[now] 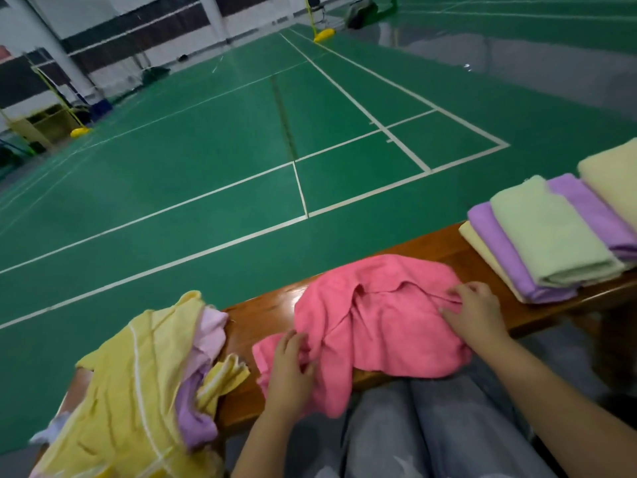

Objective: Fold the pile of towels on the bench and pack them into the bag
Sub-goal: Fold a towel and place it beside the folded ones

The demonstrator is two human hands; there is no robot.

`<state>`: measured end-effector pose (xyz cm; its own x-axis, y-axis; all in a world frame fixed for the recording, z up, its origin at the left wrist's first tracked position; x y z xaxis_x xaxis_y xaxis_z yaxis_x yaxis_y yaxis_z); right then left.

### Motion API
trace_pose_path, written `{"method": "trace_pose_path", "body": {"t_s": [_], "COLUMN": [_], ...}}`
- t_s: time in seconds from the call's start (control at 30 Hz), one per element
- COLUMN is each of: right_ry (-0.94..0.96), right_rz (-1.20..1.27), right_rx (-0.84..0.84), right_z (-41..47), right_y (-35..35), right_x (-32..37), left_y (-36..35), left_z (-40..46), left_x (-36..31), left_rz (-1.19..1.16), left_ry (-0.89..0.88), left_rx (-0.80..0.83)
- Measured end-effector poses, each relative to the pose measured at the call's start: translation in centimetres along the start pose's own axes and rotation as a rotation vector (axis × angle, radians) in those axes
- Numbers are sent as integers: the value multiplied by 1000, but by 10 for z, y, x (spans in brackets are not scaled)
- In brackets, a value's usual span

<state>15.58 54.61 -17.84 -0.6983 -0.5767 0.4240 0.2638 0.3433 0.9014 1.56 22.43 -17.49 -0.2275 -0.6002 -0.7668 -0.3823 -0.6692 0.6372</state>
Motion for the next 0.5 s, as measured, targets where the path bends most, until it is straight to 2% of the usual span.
{"method": "trace_pose_path", "body": {"t_s": [0.1,0.23,0.37,0.43,0.5], "right_ry": [-43,-89,-19,40,99], "right_rz": [53,323,575,651,684], "right_rx": [-3,73,117,74,0], "right_z": [0,1,-9,-12,-13], "right_y": [0,2,26,52,80], "right_x": [-4,1,28,48,69], "left_y": [31,42,55,68,83], "left_z": [-6,-13,-10,-10,-10], "left_x": [14,18,-15,-41,-68], "left_rz": [114,159,191,214,137], "left_ry": [44,68,-7,-36,-57], "left_rx": [-167,-186,-172,-219,-284]}}
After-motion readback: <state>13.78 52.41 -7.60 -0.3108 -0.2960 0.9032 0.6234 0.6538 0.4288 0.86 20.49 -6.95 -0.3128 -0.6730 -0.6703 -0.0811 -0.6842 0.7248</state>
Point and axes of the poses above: each hand's wrist, its own z-axis towards the middle knuckle, its own y-axis out of the back of the hand, x = y × z, the point moved 9 cm from there along z, towards the middle knuckle, and after that the axes turned 11 degrees about -z, right-handed, at the moved point
